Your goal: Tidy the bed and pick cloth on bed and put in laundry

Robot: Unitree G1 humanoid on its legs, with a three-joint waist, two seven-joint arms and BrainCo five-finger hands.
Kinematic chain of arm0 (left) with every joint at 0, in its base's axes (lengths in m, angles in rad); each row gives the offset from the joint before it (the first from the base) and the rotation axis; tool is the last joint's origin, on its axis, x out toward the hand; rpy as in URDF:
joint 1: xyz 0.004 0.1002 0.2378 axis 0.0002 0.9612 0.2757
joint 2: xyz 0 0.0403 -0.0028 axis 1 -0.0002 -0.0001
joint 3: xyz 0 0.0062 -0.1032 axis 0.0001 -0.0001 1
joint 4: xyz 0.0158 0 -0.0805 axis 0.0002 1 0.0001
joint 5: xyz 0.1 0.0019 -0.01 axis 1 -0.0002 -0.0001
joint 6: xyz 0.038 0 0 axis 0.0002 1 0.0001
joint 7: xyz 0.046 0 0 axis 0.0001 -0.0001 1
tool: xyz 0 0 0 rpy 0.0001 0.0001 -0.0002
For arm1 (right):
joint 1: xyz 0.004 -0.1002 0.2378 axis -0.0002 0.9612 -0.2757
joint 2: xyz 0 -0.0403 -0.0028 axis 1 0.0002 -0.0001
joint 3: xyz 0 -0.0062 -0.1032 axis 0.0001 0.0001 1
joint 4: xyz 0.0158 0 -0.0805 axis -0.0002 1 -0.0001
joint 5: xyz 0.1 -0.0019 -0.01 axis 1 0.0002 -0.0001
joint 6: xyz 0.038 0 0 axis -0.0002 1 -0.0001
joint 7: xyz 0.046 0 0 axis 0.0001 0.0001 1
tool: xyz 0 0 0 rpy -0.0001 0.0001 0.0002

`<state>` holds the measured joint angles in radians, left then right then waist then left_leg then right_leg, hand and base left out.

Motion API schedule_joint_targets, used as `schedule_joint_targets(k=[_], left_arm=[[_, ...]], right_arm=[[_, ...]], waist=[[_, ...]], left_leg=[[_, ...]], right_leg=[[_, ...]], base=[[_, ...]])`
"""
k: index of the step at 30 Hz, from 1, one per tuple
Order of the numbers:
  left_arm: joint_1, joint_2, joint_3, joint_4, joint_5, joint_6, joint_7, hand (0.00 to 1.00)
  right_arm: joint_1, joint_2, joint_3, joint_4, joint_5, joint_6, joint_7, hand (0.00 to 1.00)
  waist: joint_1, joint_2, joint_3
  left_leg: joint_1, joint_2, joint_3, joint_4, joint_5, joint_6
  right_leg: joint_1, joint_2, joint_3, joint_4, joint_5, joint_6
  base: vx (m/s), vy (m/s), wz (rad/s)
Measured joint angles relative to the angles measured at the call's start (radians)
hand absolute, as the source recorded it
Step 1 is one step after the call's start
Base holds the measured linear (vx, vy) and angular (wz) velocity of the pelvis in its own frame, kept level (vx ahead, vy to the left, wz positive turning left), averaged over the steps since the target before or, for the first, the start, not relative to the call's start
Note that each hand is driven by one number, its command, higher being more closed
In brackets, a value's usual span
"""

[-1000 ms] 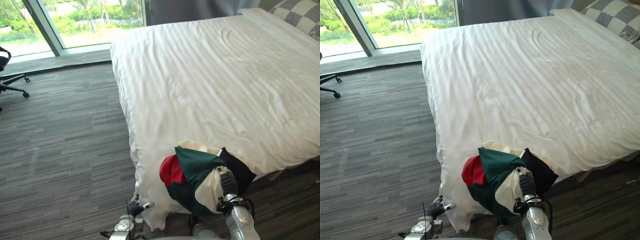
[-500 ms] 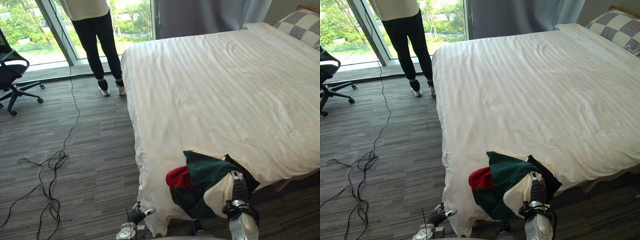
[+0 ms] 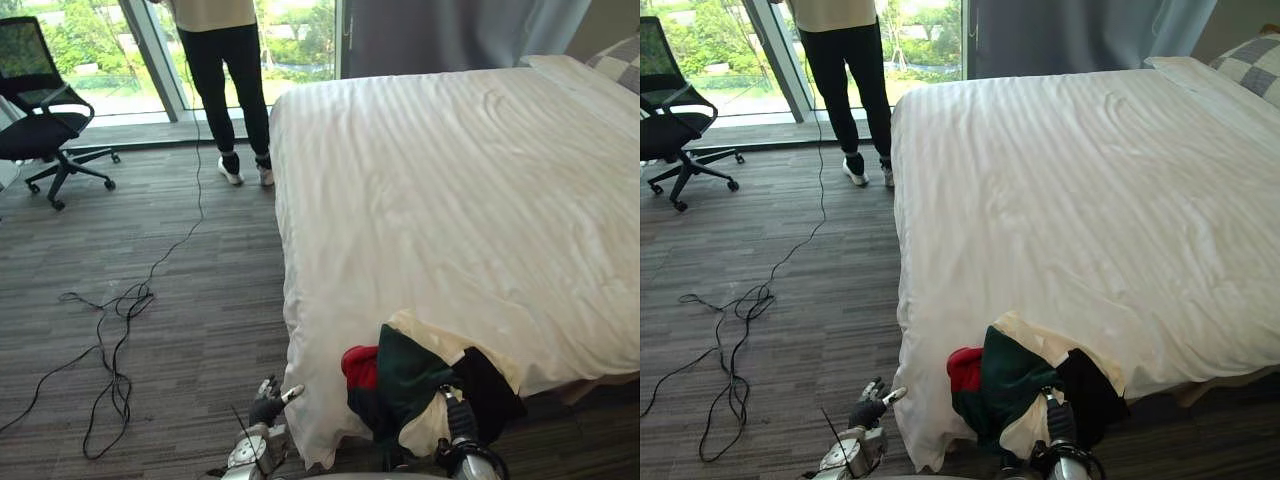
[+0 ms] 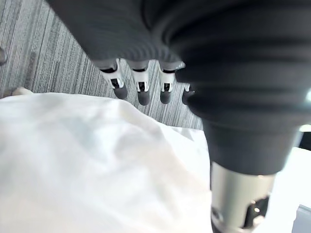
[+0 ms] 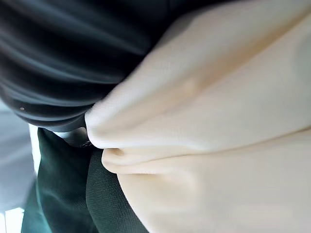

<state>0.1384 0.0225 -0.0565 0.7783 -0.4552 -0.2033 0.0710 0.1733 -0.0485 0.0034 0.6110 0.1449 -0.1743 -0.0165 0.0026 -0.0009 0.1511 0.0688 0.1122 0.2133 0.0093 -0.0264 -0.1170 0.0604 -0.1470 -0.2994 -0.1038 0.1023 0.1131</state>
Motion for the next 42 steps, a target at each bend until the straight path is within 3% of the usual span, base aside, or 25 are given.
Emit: schedule_joint_targets(k=[2,3,4,5,6,9,10,11,13,14,15,16,17,19,20,22,24,29,32,34,35,36,37,39,42], left_arm=[[0.003,-0.009,0.018,0.0,-0.018,0.0,0.01,0.0],[0.01,-0.013,0.031,0.0,-0.027,0.0,0.021,0.0],[0.018,-0.016,0.051,-0.001,-0.032,0.002,0.023,0.0],[0.017,-0.017,0.057,-0.003,-0.034,0.003,0.024,0.0],[0.017,-0.018,0.069,-0.014,-0.036,0.002,0.024,0.0],[0.016,-0.025,0.063,-0.035,-0.027,0.015,0.017,0.0],[0.014,-0.03,0.062,-0.041,-0.022,0.023,0.015,0.0],[0.014,-0.039,0.064,-0.05,-0.013,0.031,0.013,0.0],[0.012,-0.045,0.068,-0.063,-0.005,0.044,0.007,0.0],[0.018,-0.046,0.068,-0.062,-0.004,0.047,-0.001,0.0],[0.021,-0.046,0.067,-0.062,-0.004,0.049,-0.004,0.0],[0.015,-0.045,0.06,-0.066,-0.004,0.052,-0.004,0.0],[0.006,-0.038,0.059,-0.065,-0.001,0.052,-0.003,0.0],[-0.004,-0.031,0.05,-0.061,0.017,0.053,-0.002,0.0],[0.003,-0.018,0.011,-0.058,0.018,0.054,-0.003,0.0],[0.004,-0.015,0.007,-0.06,0.019,0.05,-0.003,0.0],[0.002,-0.014,0.005,-0.058,0.021,0.051,-0.003,0.0],[-0.062,0.002,-0.059,0.018,0.037,0.051,-0.005,0.0],[-0.062,0.005,-0.063,0.02,0.037,0.043,-0.005,0.0],[-0.053,0.009,-0.058,0.018,0.036,0.039,-0.006,0.0],[-0.043,0.028,-0.052,0.011,0.035,0.036,-0.007,0.0],[-0.042,0.011,-0.039,0.014,0.034,0.039,-0.007,0.0],[-0.039,0.001,-0.036,0.014,0.034,0.04,-0.007,0.0],[-0.041,-0.029,-0.042,0.012,0.034,0.044,-0.02,0.0],[-0.039,-0.032,-0.051,0.0,0.035,0.045,-0.03,0.0]], right_arm=[[-0.008,-0.02,0.005,0.007,0.0,0.0,-0.008,1.0],[-0.004,-0.036,0.006,0.013,0.0,0.002,-0.016,1.0],[0.023,-0.05,0.002,0.012,0.001,0.002,-0.036,1.0],[0.043,-0.055,-0.002,0.012,0.001,0.001,-0.048,1.0],[0.085,-0.068,-0.002,0.012,0.001,0.003,-0.058,1.0],[0.151,-0.077,0.001,0.012,0.001,0.033,-0.07,1.0],[0.154,-0.075,0.008,0.012,0.0,0.042,-0.07,1.0],[0.153,-0.071,0.024,0.012,0.0,0.054,-0.069,1.0],[0.126,-0.06,0.058,0.009,-0.002,0.064,-0.052,1.0],[0.095,-0.058,0.059,0.002,-0.004,0.064,-0.042,1.0],[0.081,-0.057,0.059,-0.011,-0.01,0.063,-0.04,1.0],[0.05,-0.059,0.052,-0.018,-0.013,0.059,-0.034,1.0],[0.039,-0.055,0.046,-0.024,-0.013,0.05,-0.031,1.0],[0.04,-0.055,0.045,-0.075,-0.01,0.028,-0.024,1.0],[0.053,-0.055,0.045,-0.097,0.004,0.024,-0.023,1.0],[0.057,-0.055,0.045,-0.097,0.01,0.025,-0.023,1.0],[0.055,-0.054,0.038,-0.092,0.011,0.026,-0.023,1.0],[0.052,0.002,0.015,-0.089,0.012,0.026,-0.022,1.0],[0.053,0.021,0.012,-0.085,0.011,0.027,-0.019,1.0],[0.034,0.023,0.012,-0.084,0.011,0.027,-0.01,1.0],[0.024,0.032,0.011,-0.085,0.011,0.024,0.0,1.0],[-0.014,0.019,0.006,-0.076,0.011,0.024,0.002,1.0],[-0.021,0.01,0.002,-0.081,0.011,0.021,0.001,1.0],[-0.019,-0.024,-0.005,-0.08,0.012,0.021,-0.002,1.0],[-0.009,-0.025,-0.005,-0.08,0.012,0.024,-0.004,1.0]], waist=[[0.016,0.008,0.009],[0.013,0.011,0.013],[0.011,0.005,0.018],[0.008,0.001,0.02],[0.006,-0.002,0.027],[0.003,0.009,0.033],[0.002,0.011,0.032],[0.006,0.012,0.032],[0.021,0.015,0.034],[0.025,0.024,0.031],[0.026,0.028,0.031],[0.007,0.037,0.034],[0.007,0.041,0.038],[0.005,0.037,0.044],[0.005,0.012,0.064],[0.01,0.013,0.07],[0.011,0.026,0.077],[0.01,0.032,0.079],[0.014,0.028,0.079],[0.014,0.014,0.072],[0.014,-0.009,0.067],[0.031,0.018,0.067],[0.036,0.026,0.065],[0.027,0.054,0.067],[0.04,0.045,0.069]], left_leg=[[-0.065,-0.014,-0.061,-0.001,0.016,0.021],[-0.095,-0.009,-0.022,-0.004,-0.002,0.069],[-0.098,0.02,0.156,0.002,-0.015,0.139],[-0.099,0.039,0.259,0.025,-0.016,0.178],[-0.1,0.109,0.472,0.112,-0.019,0.208],[-0.132,0.249,0.822,0.329,-0.023,0.237],[-0.143,0.25,0.853,0.347,-0.038,0.25],[-0.168,0.238,0.844,0.354,-0.057,0.224],[-0.221,0.152,0.696,0.334,-0.093,0.21],[-0.219,0.082,0.616,0.301,-0.098,0.22],[-0.212,0.026,0.545,0.272,-0.088,0.224],[-0.213,-0.026,0.431,0.243,-0.075,0.234],[-0.215,-0.05,0.367,0.224,-0.066,0.242],[-0.184,-0.15,0.196,0.125,-0.02,0.25],[-0.118,-0.233,0.082,0.078,-0.013,0.24],[-0.1,-0.265,-0.004,0.078,-0.013,0.239],[-0.071,-0.279,-0.122,0.079,-0.009,0.234],[-0.045,-0.314,-0.501,0.071,0.023,0.238],[0.007,-0.319,-0.65,0.097,0.013,0.208],[-0.006,-0.325,-0.621,0.169,-0.047,0.12],[-0.022,-0.302,-0.511,0.198,-0.137,0.104],[-0.075,-0.2,-0.327,0.26,-0.193,0.112],[-0.11,-0.142,-0.226,0.291,-0.209,0.1],[-0.148,0.026,0.14,0.334,-0.203,0.099],[-0.12,0.024,0.198,0.259,-0.133,0.076]], right_leg=[[0.011,-0.021,-0.099,0.005,-0.009,0.006],[0.026,-0.034,-0.182,0.005,-0.016,0.009],[0.056,-0.059,-0.277,0.006,-0.016,0.016],[0.076,-0.069,-0.322,0.006,-0.019,0.023],[0.122,-0.083,-0.421,0.006,-0.028,0.036],[0.185,-0.102,-0.647,0.075,-0.067,0.076],[0.191,-0.109,-0.692,0.095,-0.076,0.081],[0.203,-0.127,-0.755,0.138,-0.097,0.097],[0.249,-0.231,-0.877,0.338,-0.141,0.098],[0.259,-0.339,-0.872,0.53,-0.127,0.065],[0.255,-0.407,-0.816,0.671,-0.095,-0.064],[0.194,-0.423,-0.63,0.828,-0.137,-0.19],[0.138,-0.376,-0.493,0.89,-0.201,-0.154],[-0.006,-0.198,-0.201,0.948,-0.338,-0.085],[-0.071,-0.162,-0.129,0.955,-0.414,-0.062],[-0.131,-0.17,-0.107,0.93,-0.439,-0.053],[-0.193,-0.148,-0.064,0.846,-0.445,-0.039],[-0.308,-0.012,0.396,0.46,-0.331,0.056],[-0.273,-0.018,0.384,0.393,-0.241,0.051],[-0.219,-0.039,0.305,0.302,-0.072,0.029],[-0.191,-0.062,0.239,0.274,-0.016,0.017],[-0.149,-0.042,0.176,0.234,-0.051,0.003],[-0.145,-0.032,0.146,0.227,-0.061,-0.007],[-0.082,-0.033,0.014,0.205,-0.099,-0.015],[-0.038,-0.058,-0.06,0.201,-0.11,0.001]], base=[[-0.08,0.016,1.55],[-0.03,0.05,2.01],[0.03,0.071,2.1],[0.08,0.129,2.24],[0.08,0.133,1.86],[0.11,0.205,2.25],[0.07,0.241,2.02],[0.06,0.24,2.24],[0.08,0.306,2.32],[0.09,0.365,1.98],[0.12,0.374,2.7],[0.14,0.318,2.49],[0.17,0.193,2.86],[0.23,0.045,3.17],[0.27,-0.001,3.06],[0.24,0.014,2.25],[0.29,-0.014,1.99],[0.3,-0.132,2.06],[0.29,-0.301,2.15],[0.22,-0.288,1.99],[0.15,-0.227,1.54],[0.15,-0.352,1.34],[0.07,-0.26,1.28],[0.04,-0.21,1.55],[0.1,-0.024,0.9]])
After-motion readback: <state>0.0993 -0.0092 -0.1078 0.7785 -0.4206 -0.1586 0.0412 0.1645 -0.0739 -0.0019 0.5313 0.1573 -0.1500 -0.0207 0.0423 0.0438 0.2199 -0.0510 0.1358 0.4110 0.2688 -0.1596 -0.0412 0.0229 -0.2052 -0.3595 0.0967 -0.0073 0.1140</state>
